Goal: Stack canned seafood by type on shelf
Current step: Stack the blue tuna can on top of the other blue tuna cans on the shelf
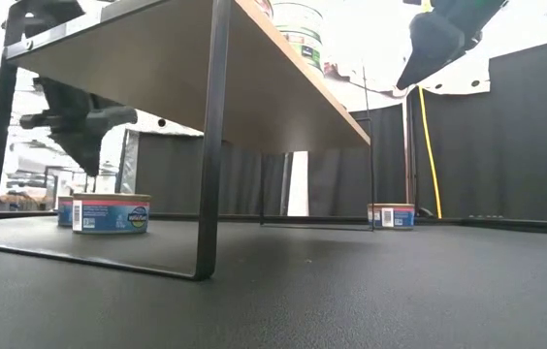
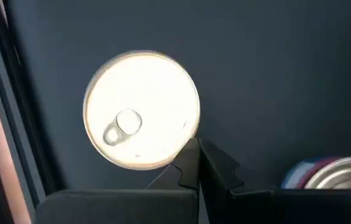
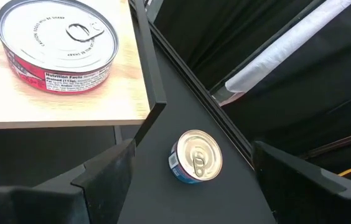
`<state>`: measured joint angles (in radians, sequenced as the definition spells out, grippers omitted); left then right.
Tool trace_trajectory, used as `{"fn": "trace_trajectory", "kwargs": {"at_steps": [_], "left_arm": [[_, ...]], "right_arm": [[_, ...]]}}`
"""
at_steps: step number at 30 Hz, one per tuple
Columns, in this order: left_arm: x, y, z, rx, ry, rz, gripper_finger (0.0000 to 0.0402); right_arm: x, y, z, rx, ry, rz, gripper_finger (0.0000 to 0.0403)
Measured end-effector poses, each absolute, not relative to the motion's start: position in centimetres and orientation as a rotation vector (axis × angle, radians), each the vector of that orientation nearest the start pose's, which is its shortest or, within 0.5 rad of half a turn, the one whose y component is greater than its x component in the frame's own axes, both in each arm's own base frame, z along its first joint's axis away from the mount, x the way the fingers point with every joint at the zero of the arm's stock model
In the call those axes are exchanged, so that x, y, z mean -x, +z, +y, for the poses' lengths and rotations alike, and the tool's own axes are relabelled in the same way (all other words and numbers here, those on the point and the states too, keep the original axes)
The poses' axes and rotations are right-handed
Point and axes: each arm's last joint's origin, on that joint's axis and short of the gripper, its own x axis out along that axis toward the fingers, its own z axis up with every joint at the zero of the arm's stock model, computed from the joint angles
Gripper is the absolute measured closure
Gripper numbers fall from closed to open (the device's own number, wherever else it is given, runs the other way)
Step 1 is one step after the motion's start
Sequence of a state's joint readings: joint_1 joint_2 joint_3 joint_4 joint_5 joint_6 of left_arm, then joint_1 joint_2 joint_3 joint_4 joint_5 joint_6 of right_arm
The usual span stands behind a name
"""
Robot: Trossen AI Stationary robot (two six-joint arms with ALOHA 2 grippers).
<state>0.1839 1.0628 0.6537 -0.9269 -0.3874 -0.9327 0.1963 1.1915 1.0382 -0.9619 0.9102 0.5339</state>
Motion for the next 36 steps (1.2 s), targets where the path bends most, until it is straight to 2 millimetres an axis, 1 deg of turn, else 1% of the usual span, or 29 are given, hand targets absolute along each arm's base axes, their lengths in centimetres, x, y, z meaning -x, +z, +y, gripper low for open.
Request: {"fn": "trace_trajectory", "kwargs": {"at_steps": [3,6,11,18,28,30,33,36], "left_arm": [[-15.2,19.5,4.7,0.662,1.023,1.084,0.0396],[-14.5,19.0,5.0,0.658,1.03,1.162,0.0396],[-14.3,19.0,5.2,0.626,1.018,1.199,0.0396],[-14.2,19.0,5.6,0.6,1.023,1.202,0.0396],[-14.3,19.0,5.7,0.63,1.043,1.169,0.0396],[-14.4,18.7,5.7,0.637,1.041,1.152,0.0396],[-14.1,17.8,5.6,0.66,1.051,1.157,0.0396],[-14.0,17.5,5.5,0.678,1.068,1.146,0.0396]], "right_arm": [[-21.2,29.4,1.9,0.123,-0.856,0.753,0.009],[-21.2,29.4,1.9,0.123,-0.856,0.752,0.009],[-21.2,29.4,1.9,0.123,-0.856,0.752,0.009],[-21.2,29.4,1.9,0.122,-0.856,0.752,0.009],[-21.2,29.4,1.9,0.122,-0.856,0.751,0.009],[-21.2,29.4,1.9,0.123,-0.856,0.752,0.009],[-21.2,29.4,1.9,0.123,-0.856,0.752,0.009],[-21.2,29.4,1.9,0.124,-0.856,0.752,0.009]]}}
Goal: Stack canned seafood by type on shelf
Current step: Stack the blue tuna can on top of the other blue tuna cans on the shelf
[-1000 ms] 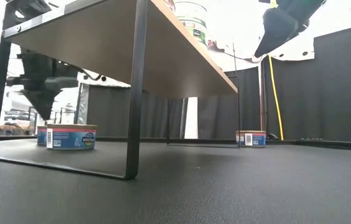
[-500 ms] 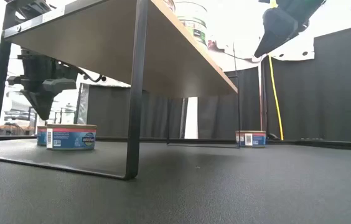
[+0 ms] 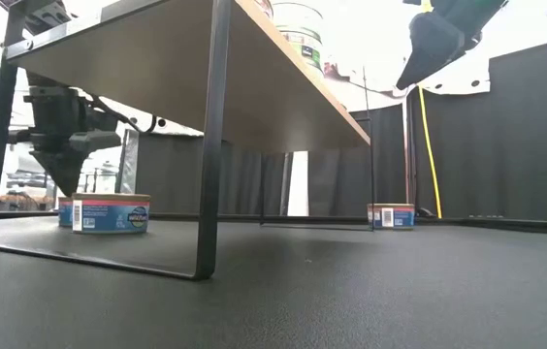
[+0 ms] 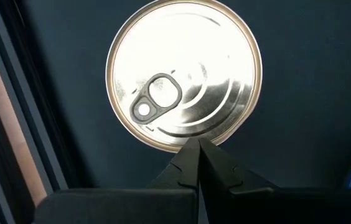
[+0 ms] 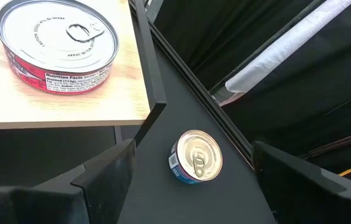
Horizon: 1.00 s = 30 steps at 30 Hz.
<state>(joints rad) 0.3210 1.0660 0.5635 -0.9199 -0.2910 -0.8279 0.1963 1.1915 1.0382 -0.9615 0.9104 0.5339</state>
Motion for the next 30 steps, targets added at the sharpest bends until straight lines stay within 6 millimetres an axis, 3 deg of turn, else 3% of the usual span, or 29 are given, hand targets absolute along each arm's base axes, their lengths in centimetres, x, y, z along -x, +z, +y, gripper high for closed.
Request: {"fn": "trace_trajectory", "kwargs": {"at_steps": [22,30], "left_arm": [[-13.9,17.2,4.7,0.731,1.041,1.188,0.0396],[-12.9,14.5,3.7,0.784,1.051,1.206,0.0396]], "right_arm": [[-21.2,29.4,1.9,0.126,-0.855,0.754,0.009],[-21.2,29.4,1.9,0.127,-0.854,0.755,0.009]]}}
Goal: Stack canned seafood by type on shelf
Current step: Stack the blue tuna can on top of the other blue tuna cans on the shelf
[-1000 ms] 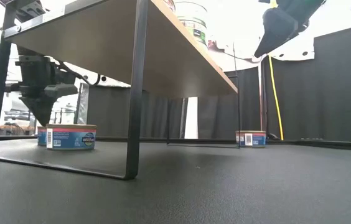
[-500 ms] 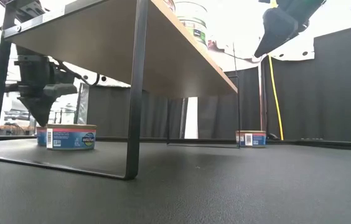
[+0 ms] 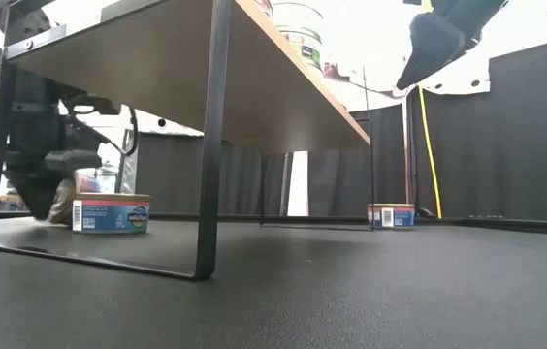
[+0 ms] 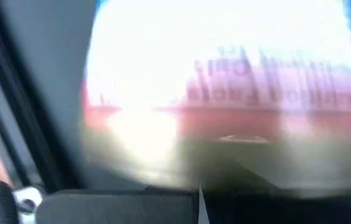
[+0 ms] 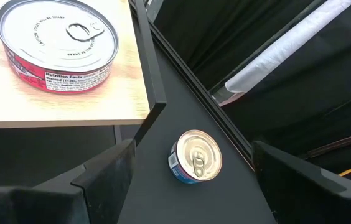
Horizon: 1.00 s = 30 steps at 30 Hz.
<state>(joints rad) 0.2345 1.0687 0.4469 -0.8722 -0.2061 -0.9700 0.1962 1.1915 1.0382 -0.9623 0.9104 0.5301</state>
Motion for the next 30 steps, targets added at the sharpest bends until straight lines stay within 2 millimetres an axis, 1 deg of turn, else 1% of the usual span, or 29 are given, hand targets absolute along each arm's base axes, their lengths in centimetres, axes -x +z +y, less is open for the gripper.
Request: {"fn": "trace_trajectory", "kwargs": {"at_steps": [2,6,9,12,15,17,19,21,23,25,28,30], "left_arm": [[-12.9,14.1,3.4,0.8,1.043,1.194,0.0396],[-13.2,14.2,2.7,0.814,1.022,1.186,0.0396],[-13.7,14.8,2.2,0.824,0.98,1.174,0.0396],[-14.1,15.7,1.6,0.829,0.925,1.196,0.0396],[-14.4,17.2,1.0,0.819,0.877,1.225,0.0396],[-14.4,18.5,0.7,0.795,0.859,1.247,0.0396],[-14.3,20.1,0.6,0.76,0.852,1.259,0.0396],[-13.9,22.0,0.7,0.7,0.881,1.271,0.0396],[-13.6,23.8,0.9,0.641,0.892,1.254,0.0396],[-13.6,25.4,1.1,0.558,0.868,1.228,0.0396],[-13.9,26.8,1.4,0.468,0.777,1.186,0.0384],[-14.2,27.0,1.6,0.406,0.712,1.194,0.0366]], "right_arm": [[-21.1,29.4,1.9,0.127,-0.854,0.754,0.009],[-21.1,29.4,1.9,0.127,-0.854,0.754,0.009],[-21.1,29.4,1.9,0.127,-0.854,0.754,0.009],[-21.1,29.4,1.9,0.127,-0.854,0.755,0.009],[-21.1,29.4,1.9,0.127,-0.854,0.755,0.009],[-21.1,29.4,1.9,0.128,-0.855,0.755,0.009],[-21.1,29.4,1.9,0.13,-0.855,0.759,0.009],[-21.1,29.4,1.9,0.131,-0.854,0.76,0.009],[-21.1,29.4,1.9,0.131,-0.855,0.76,0.009],[-21.1,29.4,1.9,0.131,-0.855,0.76,0.009],[-21.1,29.4,1.9,0.131,-0.855,0.76,0.009],[-21.1,29.4,1.9,0.131,-0.855,0.76,0.009]]}}
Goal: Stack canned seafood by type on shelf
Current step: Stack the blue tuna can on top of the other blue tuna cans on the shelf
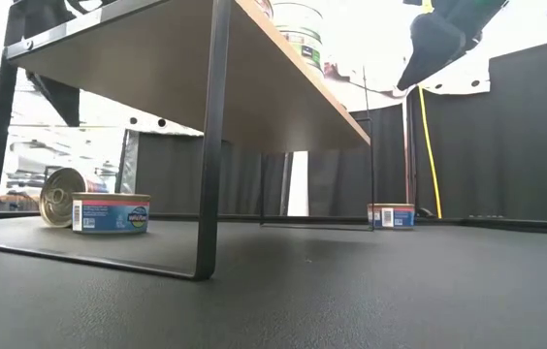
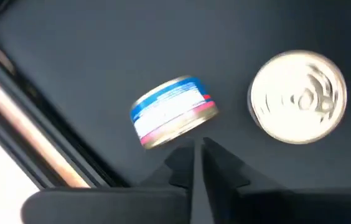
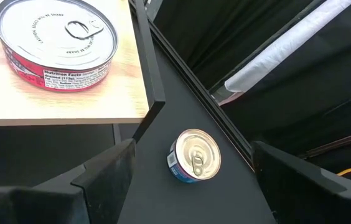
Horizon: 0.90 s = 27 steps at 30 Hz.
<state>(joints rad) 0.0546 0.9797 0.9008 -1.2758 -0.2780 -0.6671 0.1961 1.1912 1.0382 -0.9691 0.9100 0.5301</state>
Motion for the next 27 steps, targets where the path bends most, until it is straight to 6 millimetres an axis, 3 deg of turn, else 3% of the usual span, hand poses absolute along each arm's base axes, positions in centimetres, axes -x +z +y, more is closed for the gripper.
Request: {"fn": "trace_trajectory", "kwargs": {"at_steps": [14,20,27], "left_arm": [[-15.5,26.1,2.0,0.005,0.329,1.342,0.0133],[-16.0,25.7,2.3,-0.235,0.229,1.398,0.0101],[-17.2,24.7,2.6,-0.302,0.131,1.466,0.01]], "right_arm": [[-21.1,29.1,2.1,0.095,-0.765,0.821,0.009],[-21.1,29.1,2.1,0.117,-0.755,0.83,0.009],[-21.1,29.1,2.1,0.123,-0.752,0.833,0.009]]}}
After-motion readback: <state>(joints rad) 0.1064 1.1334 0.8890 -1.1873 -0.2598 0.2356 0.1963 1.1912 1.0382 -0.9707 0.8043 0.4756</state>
